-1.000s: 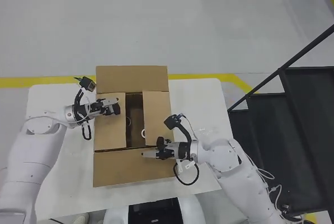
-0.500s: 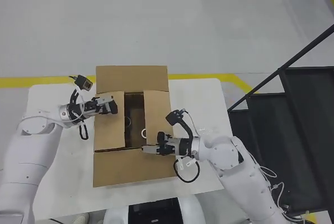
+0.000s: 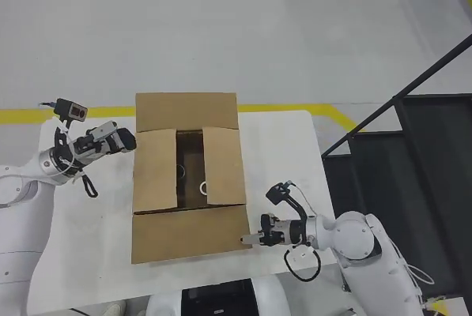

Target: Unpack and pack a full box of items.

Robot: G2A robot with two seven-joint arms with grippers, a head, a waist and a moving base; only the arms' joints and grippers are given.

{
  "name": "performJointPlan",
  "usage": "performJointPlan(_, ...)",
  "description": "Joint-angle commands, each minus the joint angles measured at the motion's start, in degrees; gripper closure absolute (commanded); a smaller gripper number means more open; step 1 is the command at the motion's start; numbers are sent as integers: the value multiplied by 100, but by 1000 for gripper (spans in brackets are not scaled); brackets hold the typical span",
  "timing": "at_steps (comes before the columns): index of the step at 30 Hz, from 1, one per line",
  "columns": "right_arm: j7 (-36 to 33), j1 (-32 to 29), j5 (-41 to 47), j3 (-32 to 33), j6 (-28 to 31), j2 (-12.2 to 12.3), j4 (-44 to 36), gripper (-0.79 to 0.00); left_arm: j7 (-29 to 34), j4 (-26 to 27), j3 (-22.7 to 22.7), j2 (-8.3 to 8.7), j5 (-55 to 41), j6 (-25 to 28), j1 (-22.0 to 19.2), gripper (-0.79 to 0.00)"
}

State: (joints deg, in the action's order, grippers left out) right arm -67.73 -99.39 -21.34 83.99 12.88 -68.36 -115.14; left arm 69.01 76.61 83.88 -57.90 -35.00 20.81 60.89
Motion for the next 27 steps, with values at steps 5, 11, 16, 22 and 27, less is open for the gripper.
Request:
performJointPlan(5, 170, -290, 340, -414, 47, 12, 107, -785, -107, 369, 426, 86, 66, -103, 286, -785)
performJointPlan(11, 335, -267, 817, -683, 101, 26, -5, -785, -163, 537, 602, 130, 143, -168, 517, -785)
performJointPlan(16, 580, -103, 1246, -645, 143, 48, -131, -785, -228, 647, 635, 141, 129, -197, 662, -785)
performJointPlan(22, 1083, 286, 1554, -658, 209, 48, -110, -785, -295, 761, 650, 151, 116, -231, 779, -785)
performJointPlan(27, 1553, 751, 1616, -887, 135, 16, 201, -785, -301, 812, 657, 162, 137, -268, 815, -785)
